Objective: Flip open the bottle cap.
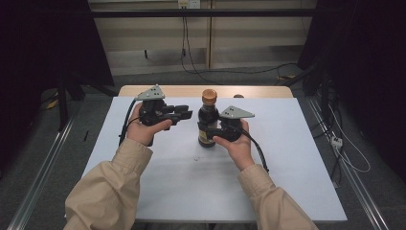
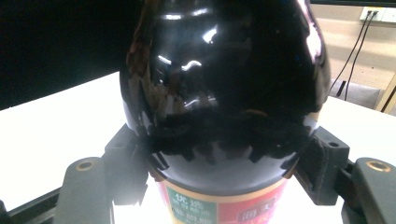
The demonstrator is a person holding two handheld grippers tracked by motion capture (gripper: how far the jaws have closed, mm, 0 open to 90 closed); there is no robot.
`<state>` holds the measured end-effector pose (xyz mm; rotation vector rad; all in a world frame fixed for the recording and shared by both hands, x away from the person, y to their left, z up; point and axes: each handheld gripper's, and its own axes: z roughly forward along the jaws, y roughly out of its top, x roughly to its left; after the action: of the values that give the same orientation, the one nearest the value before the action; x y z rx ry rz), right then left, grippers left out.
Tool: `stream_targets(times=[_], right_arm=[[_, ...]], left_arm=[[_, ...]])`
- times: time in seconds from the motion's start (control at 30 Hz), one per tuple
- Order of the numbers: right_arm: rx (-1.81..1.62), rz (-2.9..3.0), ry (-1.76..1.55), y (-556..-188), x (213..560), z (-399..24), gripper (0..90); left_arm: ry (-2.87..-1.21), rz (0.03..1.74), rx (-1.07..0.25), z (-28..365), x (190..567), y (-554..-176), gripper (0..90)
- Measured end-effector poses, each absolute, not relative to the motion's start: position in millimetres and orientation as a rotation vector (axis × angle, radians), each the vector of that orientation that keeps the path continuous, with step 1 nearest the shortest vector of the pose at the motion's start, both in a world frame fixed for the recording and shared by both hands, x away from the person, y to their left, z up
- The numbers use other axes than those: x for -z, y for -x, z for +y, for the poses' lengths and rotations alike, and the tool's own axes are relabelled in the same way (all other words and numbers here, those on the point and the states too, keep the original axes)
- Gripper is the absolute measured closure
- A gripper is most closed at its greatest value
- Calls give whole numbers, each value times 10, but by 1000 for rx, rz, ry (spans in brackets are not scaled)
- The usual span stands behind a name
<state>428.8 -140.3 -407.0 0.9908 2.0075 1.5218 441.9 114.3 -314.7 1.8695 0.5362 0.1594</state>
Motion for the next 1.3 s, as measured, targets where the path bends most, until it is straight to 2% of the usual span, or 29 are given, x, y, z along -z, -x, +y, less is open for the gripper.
stream_targets(times=[0.17, 0.3, 0.37, 0.43, 0.63, 0.9, 1.07, 1.1, 1.3], right_arm=[[-1519, 2011, -992, -4285, 4067, -1404, 301], [-1522, 2009, -992, -4286, 4070, -1403, 300], [-1522, 2010, -991, -4287, 4070, -1403, 300], [-1522, 2011, -992, -4286, 4069, -1403, 300], [-1524, 2017, -990, -4290, 4069, -1408, 300], [-1525, 2017, -995, -4293, 4069, -1405, 300], [-1520, 2023, -997, -4292, 4063, -1405, 300], [-1520, 2023, -997, -4293, 4062, -1405, 300], [-1514, 2032, -997, -4294, 4053, -1405, 300]], left_arm=[[-1844, 543, -147, 1161, 3127, -4465, 658], [-1863, 527, -131, 1139, 3123, -4482, 676], [-1858, 536, -123, 1134, 3120, -4486, 699], [-1864, 547, -124, 1135, 3113, -4491, 760], [-1822, 570, -112, 1166, 3073, -4526, 807], [-1876, 527, -76, 1116, 2989, -4559, 855], [-1894, 528, -172, 1106, 2953, -4571, 855], [-1894, 524, -186, 1116, 2947, -4584, 884], [-1865, 553, -214, 1143, 2924, -4632, 887]])
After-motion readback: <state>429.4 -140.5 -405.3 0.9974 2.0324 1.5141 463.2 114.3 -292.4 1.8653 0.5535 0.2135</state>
